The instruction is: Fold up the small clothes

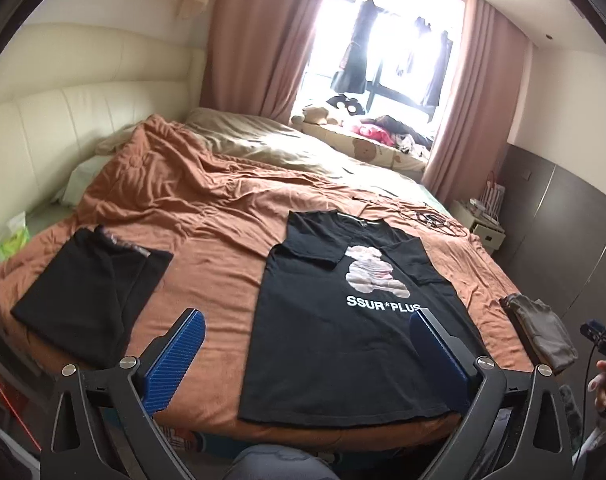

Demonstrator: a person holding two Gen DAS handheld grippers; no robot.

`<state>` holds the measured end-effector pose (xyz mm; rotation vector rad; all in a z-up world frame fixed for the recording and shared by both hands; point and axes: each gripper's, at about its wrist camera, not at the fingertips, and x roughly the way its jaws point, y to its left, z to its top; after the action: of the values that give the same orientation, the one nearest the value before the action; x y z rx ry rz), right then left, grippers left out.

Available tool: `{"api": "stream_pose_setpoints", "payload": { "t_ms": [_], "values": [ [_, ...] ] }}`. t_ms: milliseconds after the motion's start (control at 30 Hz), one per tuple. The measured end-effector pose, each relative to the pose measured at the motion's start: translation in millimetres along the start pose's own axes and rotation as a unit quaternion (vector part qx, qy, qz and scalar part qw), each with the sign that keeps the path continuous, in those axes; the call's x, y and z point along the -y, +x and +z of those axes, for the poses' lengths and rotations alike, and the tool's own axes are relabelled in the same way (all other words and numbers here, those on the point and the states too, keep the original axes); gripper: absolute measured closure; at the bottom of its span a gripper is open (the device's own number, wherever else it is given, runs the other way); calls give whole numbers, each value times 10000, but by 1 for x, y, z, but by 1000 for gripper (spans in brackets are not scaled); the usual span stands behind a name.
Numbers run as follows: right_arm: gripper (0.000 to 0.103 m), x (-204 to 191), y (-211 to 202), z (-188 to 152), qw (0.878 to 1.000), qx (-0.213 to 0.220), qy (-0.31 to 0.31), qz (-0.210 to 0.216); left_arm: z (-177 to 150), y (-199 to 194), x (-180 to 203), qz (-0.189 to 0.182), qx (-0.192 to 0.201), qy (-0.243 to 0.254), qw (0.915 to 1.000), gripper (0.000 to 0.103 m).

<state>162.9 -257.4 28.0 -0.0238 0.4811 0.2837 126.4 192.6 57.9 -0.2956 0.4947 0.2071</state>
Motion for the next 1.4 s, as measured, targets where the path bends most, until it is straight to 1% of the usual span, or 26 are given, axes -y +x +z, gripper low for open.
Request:
{"api": "stream_pose_setpoints", "payload": {
  "t_ms": [67,133,267,367,467,600,667,767,833,900,967,1000,1033,1233,1367,1400],
  "values": [
    [8,4,-4,-4,9999,20,72,122,-14,-6,-5,54,78,-9,10000,0],
    [1,9,-9,-15,9997,36,136,194,-26,-11,-9,81,124,-5,9999,0],
    [0,27,-14,-33,9987,-93,374,335,-49,-17,-10,161,122,193,9996,0],
    [0,39,-20,-42,9981,-49,454,424,-66,-22,-11,278,248,324,9988,0],
    [0,54,-22,-54,9946,-39,705,755,-81,-22,-13,322,243,333,9986,0],
    [0,73,-22,-72,9920,-26,923,860,-97,-22,-15,341,268,278,9987,0],
    [0,78,-18,-82,9910,-89,1013,872,-103,-20,-14,299,212,274,9990,0],
    [0,83,-14,-95,9914,-125,1046,777,-114,-15,-13,228,53,307,9993,0],
    [0,83,-8,-103,9940,-177,928,546,-120,-9,-14,213,-49,326,9992,0],
    [0,87,-2,-110,9949,-184,881,456,-127,-2,-16,191,-167,325,9992,0],
    [0,83,4,-114,9942,-155,863,617,-132,8,-20,116,-334,289,9990,0],
    [0,83,8,-120,9935,-123,844,754,-134,11,-22,101,-384,248,9989,0],
    [0,80,12,-124,9932,-120,834,798,-137,14,-25,76,-420,190,9989,0],
    [1,90,42,-156,9900,-163,1209,713,-149,41,-41,-49,-663,-116,9977,1],
    [1,91,64,-161,9894,-314,1126,857,-154,63,-48,-114,-865,-292,9958,1],
    [1,91,71,-160,9902,-385,1067,817,-155,68,-49,-122,-903,-311,9954,1]
  ]
}}
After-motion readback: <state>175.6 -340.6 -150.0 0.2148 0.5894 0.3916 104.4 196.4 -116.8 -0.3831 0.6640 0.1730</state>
